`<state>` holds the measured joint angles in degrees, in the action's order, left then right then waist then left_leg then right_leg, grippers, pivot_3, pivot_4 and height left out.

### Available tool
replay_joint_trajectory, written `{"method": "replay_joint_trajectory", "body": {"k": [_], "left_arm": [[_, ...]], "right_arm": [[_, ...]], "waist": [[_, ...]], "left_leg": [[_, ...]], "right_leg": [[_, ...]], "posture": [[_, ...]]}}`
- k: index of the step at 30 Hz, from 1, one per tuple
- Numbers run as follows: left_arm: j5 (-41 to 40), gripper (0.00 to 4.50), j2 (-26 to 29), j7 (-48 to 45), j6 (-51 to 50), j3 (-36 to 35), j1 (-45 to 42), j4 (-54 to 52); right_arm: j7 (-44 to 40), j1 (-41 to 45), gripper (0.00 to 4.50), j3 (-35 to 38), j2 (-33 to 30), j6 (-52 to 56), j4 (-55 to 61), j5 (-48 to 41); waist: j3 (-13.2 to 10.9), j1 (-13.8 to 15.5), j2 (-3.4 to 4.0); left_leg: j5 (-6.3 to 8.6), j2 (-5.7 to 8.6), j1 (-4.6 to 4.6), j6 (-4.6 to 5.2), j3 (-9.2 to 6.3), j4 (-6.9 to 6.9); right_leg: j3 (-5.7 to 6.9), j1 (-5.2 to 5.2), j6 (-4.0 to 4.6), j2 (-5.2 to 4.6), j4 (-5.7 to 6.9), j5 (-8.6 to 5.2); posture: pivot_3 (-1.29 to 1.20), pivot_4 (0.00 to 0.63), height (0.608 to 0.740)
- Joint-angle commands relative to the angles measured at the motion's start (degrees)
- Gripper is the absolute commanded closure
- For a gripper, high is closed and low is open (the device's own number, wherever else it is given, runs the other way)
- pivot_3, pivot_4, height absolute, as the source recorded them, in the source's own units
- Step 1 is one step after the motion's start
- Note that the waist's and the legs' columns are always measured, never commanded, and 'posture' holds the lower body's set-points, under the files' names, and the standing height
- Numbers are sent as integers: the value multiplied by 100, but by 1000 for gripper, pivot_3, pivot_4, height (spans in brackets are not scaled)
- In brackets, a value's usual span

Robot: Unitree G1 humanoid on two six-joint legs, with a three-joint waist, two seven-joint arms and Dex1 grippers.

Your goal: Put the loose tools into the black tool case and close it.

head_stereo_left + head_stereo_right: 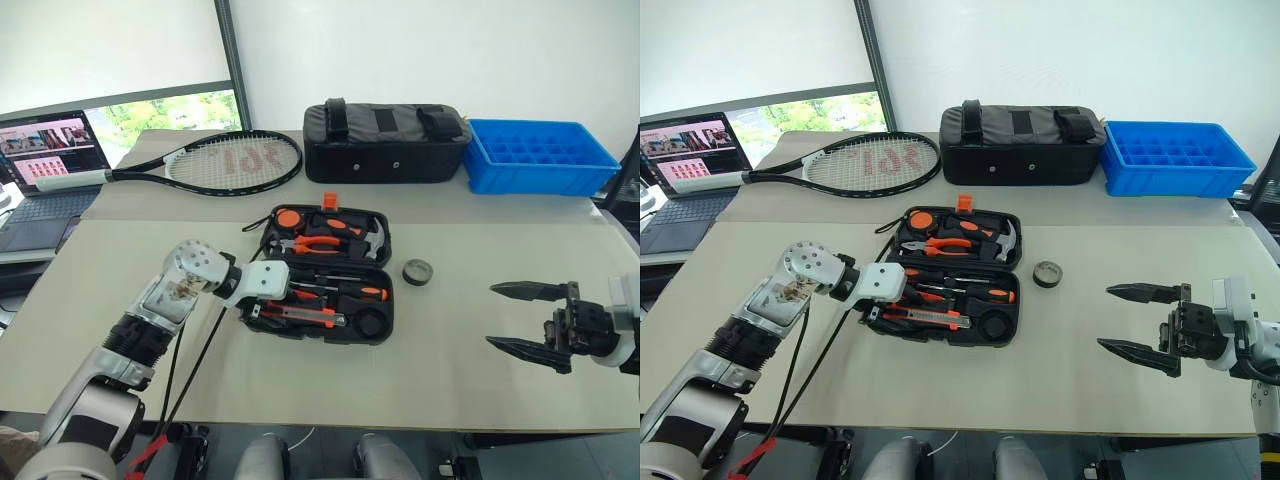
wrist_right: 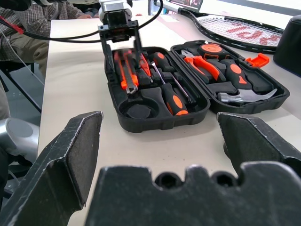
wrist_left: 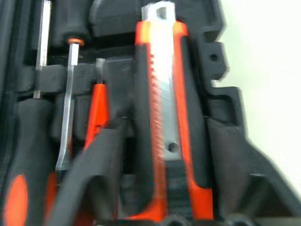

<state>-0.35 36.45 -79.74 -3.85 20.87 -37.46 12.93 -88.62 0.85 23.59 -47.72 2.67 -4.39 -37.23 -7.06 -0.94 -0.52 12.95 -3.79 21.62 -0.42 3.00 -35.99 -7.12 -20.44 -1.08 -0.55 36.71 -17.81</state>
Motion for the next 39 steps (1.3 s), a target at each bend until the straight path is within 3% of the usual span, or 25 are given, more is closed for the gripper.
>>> {"method": "replay_joint_trajectory", "body": {"k": [1,5,9,10,11,21,29,39], "left_arm": [[-314,50,-85,-60,73,-193,18,-92],[-1215,50,-229,-168,-194,-838,-97,-204],[-1431,50,-300,-263,-168,-975,-171,-47],[-1465,568,-344,-296,-176,-965,-153,-42],[-1466,734,-365,-327,-172,-922,-114,-59],[-846,4392,-745,-400,1276,-440,131,995],[-515,4492,-922,-303,1927,-335,63,1839],[-391,4492,-1173,-391,1917,-198,89,2472]], "right_arm": [[-80,21,0,158,-109,-139,132,-57],[-68,10,0,156,-114,-150,132,-36],[-44,4,0,140,-101,-175,135,-4],[-39,8,0,134,-96,-182,135,1],[-33,6,0,129,-89,-189,142,5],[33,-125,0,163,-64,-214,270,-12],[69,-212,0,207,-88,-201,337,-31],[58,-121,0,145,-148,-154,308,-15]], "waist": [[0,-2,1],[0,7,5],[-1,1,4],[0,1,5],[-1,3,6],[-3,10,5],[-3,10,4],[5,26,16]], "left_leg": [[0,0,1,0,0,0],[0,-1,4,1,-1,0],[0,0,1,1,-2,-3],[0,0,0,1,-2,-3],[0,1,-1,1,-2,-3],[0,2,1,1,-3,-6],[0,2,0,1,-3,-10],[0,4,-21,0,-4,-27]], "right_leg": [[0,0,0,0,0,0],[2,-2,0,0,1,0],[3,-2,-1,0,4,0],[3,-1,-1,0,5,0],[3,0,-1,0,4,-1],[3,0,-1,1,4,0],[2,3,-2,0,4,0],[1,26,-40,0,15,-17]], "posture": [[0,150,707],[0,150,707],[0,150,707],[0,150,707],[0,150,707],[0,150,707],[0,150,707],[0,150,707]]}}
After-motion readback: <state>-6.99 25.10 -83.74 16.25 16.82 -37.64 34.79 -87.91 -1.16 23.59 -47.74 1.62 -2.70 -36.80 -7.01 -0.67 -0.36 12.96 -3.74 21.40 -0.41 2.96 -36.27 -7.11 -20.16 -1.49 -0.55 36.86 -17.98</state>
